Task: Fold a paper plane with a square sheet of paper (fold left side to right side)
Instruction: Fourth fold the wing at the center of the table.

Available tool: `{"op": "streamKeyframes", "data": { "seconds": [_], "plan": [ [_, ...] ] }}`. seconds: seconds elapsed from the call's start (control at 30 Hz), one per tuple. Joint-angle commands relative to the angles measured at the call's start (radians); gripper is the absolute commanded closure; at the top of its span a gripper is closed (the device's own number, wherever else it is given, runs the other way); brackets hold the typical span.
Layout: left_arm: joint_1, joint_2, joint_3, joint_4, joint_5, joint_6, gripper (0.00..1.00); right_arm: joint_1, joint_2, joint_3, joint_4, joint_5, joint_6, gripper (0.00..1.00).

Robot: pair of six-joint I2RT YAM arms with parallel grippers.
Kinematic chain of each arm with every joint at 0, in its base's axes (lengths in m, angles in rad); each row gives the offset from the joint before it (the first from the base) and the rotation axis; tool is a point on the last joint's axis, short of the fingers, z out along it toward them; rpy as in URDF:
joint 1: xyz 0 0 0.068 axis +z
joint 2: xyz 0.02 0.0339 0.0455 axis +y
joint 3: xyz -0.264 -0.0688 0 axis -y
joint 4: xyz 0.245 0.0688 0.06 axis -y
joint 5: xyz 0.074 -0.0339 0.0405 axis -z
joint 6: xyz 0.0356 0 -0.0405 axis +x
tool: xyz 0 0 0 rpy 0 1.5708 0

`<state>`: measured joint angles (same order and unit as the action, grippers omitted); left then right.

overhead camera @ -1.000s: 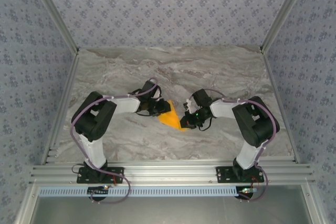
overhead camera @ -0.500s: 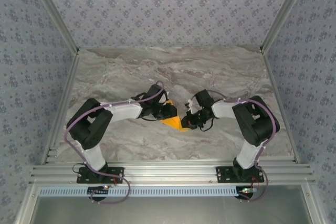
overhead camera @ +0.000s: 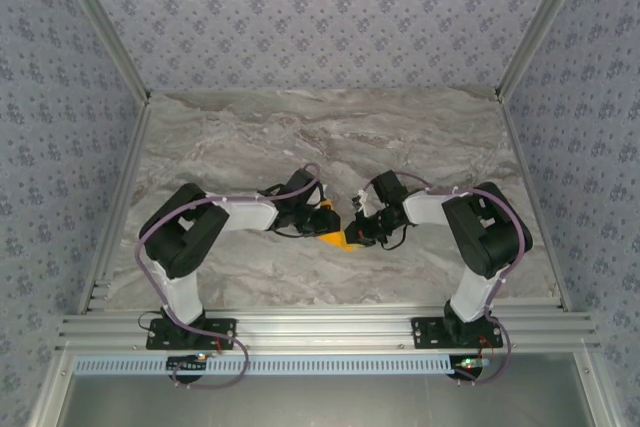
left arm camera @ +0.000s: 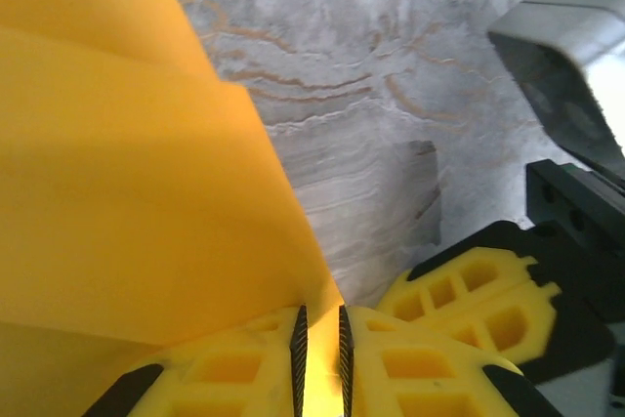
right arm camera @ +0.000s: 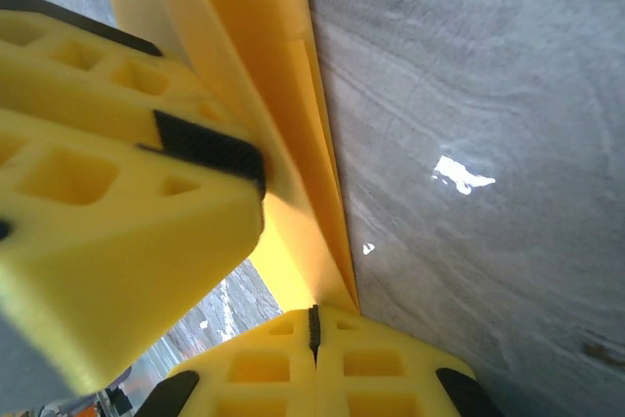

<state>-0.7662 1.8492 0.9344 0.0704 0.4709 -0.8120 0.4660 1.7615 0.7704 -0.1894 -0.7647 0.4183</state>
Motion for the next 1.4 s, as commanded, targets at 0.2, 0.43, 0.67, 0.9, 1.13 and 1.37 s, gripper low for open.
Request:
{"op": "streamKeyframes", "data": {
  "seconds": [0.2,0.43,0.67,0.9,1.13,1.37],
  "plan": [
    [0.005,0.046,0.011,-0.040,-0.055,0.047,0.85,-0.006,0.076,-0.044,-0.215,0.234,-0.035,1.00],
    [0.044,0.063,0.014,-0.093,-0.100,0.096,0.86,-0.005,0.082,-0.046,-0.234,0.247,-0.045,1.00],
    [0.116,0.061,0.025,-0.118,-0.108,0.162,0.86,-0.006,0.086,-0.053,-0.239,0.253,-0.051,1.00],
    [0.176,0.053,0.055,-0.151,-0.132,0.233,0.86,-0.005,0.081,-0.063,-0.239,0.250,-0.050,1.00],
    [0.264,0.060,0.057,-0.166,-0.146,0.276,0.87,-0.006,0.070,-0.071,-0.241,0.249,-0.049,1.00],
    [0.351,0.084,0.115,-0.210,-0.135,0.326,0.87,-0.003,0.067,-0.072,-0.243,0.247,-0.048,1.00]
  ]
}}
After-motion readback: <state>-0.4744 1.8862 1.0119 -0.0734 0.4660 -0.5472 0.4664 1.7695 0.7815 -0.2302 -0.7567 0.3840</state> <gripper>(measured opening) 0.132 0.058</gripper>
